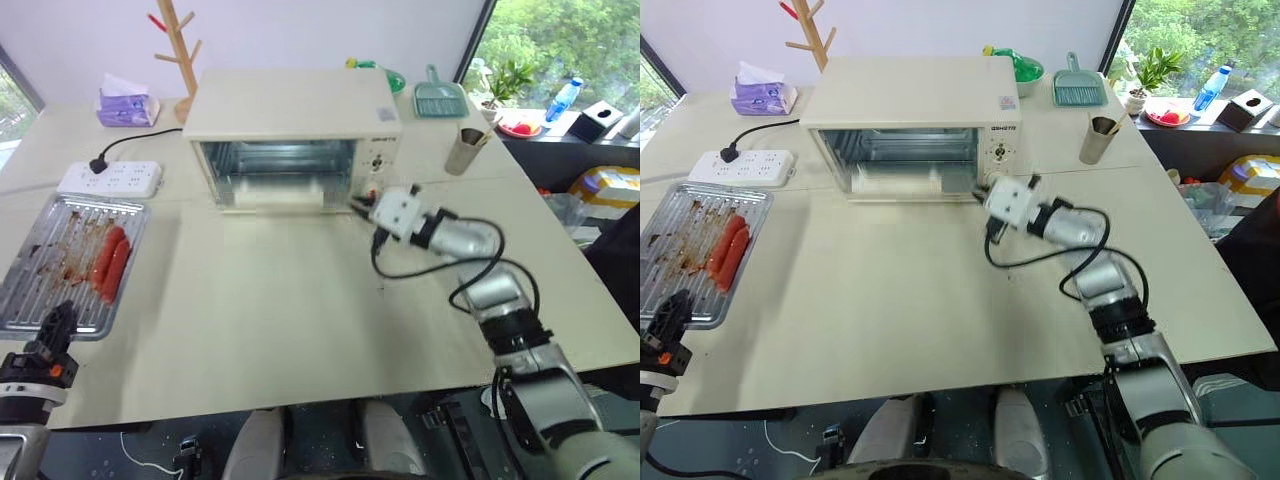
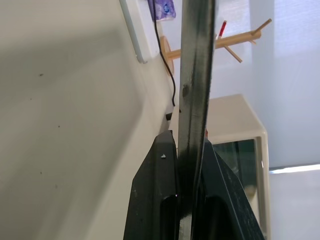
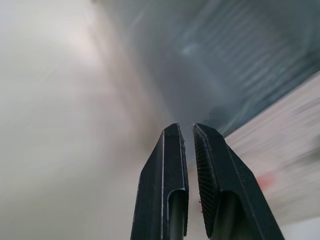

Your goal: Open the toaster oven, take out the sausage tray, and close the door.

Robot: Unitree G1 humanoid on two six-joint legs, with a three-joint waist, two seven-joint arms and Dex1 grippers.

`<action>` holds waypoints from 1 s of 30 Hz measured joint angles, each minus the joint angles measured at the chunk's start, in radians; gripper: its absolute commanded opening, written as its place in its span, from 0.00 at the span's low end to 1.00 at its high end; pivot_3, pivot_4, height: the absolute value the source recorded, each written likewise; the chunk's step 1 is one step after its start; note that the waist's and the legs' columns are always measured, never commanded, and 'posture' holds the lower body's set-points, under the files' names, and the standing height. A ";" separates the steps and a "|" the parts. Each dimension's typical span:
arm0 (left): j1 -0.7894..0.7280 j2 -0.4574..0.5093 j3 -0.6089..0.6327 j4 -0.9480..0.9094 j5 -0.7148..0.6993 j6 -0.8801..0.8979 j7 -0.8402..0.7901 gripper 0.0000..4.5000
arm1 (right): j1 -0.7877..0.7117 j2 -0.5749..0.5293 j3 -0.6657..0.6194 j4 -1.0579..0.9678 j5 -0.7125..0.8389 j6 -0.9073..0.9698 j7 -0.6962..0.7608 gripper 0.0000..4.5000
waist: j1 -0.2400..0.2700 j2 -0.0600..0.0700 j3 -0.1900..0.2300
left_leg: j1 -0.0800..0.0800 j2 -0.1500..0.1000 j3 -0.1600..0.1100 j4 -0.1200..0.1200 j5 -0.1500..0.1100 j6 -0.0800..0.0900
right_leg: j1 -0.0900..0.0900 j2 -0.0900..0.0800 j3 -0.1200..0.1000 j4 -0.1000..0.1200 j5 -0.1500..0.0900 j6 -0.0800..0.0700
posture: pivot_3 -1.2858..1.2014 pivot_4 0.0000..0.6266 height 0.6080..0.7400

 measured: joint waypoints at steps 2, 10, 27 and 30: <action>0.001 0.000 -0.006 0.008 0.000 0.007 -0.002 0.00 | 0.009 0.000 -0.003 -0.054 0.039 0.045 0.032 0.09 | 0.003 -0.001 -0.001 | -0.001 0.000 -0.001 -0.001 0.000 0.000 | 0.000 0.000 -0.001 -0.001 0.000 0.000 | 0.52 0.24 1.00; 0.043 0.056 -0.069 0.011 0.027 0.109 -0.047 0.00 | 0.179 -0.075 0.009 -0.250 0.194 0.192 0.220 0.21 | 0.000 0.000 0.000 | -0.001 0.000 0.000 0.000 -0.002 0.000 | -0.001 -0.001 0.000 -0.002 0.000 0.000 | 0.52 0.24 1.00; -0.261 0.276 -0.413 0.155 0.133 0.440 -0.226 0.00 | 0.444 -0.432 -0.211 -0.409 0.533 0.570 0.483 0.85 | 0.024 0.004 0.002 | -0.005 0.000 0.001 0.000 -0.003 -0.002 | -0.005 -0.006 -0.001 -0.002 0.000 0.000 | 0.52 0.24 1.00; -0.367 0.298 -0.482 0.204 0.164 0.495 -0.254 0.00 | 0.506 -0.448 -0.251 -0.455 0.557 0.587 0.485 0.85 | 0.023 0.004 0.002 | -0.006 0.000 0.001 -0.001 -0.003 -0.001 | -0.006 -0.006 -0.001 -0.002 0.000 0.000 | 0.52 0.24 1.00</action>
